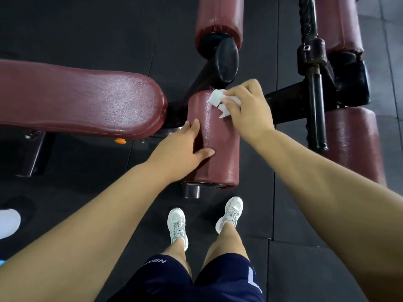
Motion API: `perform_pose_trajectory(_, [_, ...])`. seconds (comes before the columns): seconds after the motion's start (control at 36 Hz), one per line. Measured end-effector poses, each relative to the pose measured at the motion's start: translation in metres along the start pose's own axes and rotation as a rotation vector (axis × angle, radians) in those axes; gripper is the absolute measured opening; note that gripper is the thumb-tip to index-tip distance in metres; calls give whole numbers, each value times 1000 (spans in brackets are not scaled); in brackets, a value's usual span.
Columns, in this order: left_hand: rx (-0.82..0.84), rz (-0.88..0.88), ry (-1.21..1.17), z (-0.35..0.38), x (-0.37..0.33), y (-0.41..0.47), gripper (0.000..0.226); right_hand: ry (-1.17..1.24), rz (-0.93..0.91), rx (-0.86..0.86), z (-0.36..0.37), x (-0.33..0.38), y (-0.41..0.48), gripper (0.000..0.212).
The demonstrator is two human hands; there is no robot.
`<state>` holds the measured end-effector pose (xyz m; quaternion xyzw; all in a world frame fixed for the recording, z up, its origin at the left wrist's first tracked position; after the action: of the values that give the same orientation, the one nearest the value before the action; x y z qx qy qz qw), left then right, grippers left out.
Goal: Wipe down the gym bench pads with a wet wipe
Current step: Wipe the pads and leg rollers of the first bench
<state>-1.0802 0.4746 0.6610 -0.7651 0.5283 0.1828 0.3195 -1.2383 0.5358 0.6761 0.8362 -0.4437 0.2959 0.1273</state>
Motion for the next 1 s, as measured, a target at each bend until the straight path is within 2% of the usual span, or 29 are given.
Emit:
perform_pose_trajectory(0.14, [56,0,-79,5,10,3,80,-28,-251,64,2,-6,-76,28])
perform_pose_trajectory(0.22, [58,-23,-212,9,25,1,78,-4,-410,163,4,-10,-122,22])
perform_pose_trajectory(0.31, [39,-35,-330,11,32,-1,76,-34,-524,198,7,-6,-126,21])
perform_pose_trajectory(0.39, [9,-9,-252,5,27,1,75,2,-418,118,6,-1,-88,13])
perform_pose_trajectory(0.47, [-128,32,-139,-13,10,0,70,68,-167,13,-1,-3,-30,8])
perform_pose_trajectory(0.53, [-192,48,-112,-18,-1,-2,74,103,30,-19,-4,-11,4,13])
perform_pose_trajectory(0.58, [-151,36,-66,-12,-7,-2,86,141,163,4,0,-19,22,13])
perform_pose_trajectory(0.64, [-94,20,-5,-5,-7,-2,93,149,176,13,4,-20,21,13])
perform_pose_trajectory(0.72, [-59,20,-23,-4,0,2,92,118,51,11,3,-17,-13,17])
perform_pose_trajectory(0.89, [-25,25,-270,-1,30,4,90,66,-279,126,5,-24,-117,13])
perform_pose_trajectory(1.0, [-4,3,-409,5,43,0,88,33,-373,178,10,-12,-117,7])
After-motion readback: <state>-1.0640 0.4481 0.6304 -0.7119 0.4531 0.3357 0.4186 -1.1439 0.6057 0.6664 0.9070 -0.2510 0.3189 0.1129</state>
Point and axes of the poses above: each hand's wrist, its own y-axis towards the middle knuckle, its own z-axis out of the palm, x = y × z, the point moved 8 cm from there along y, towards the middle knuckle, and after that the axes turned 14 degrees about z, right-handed, at the moved point
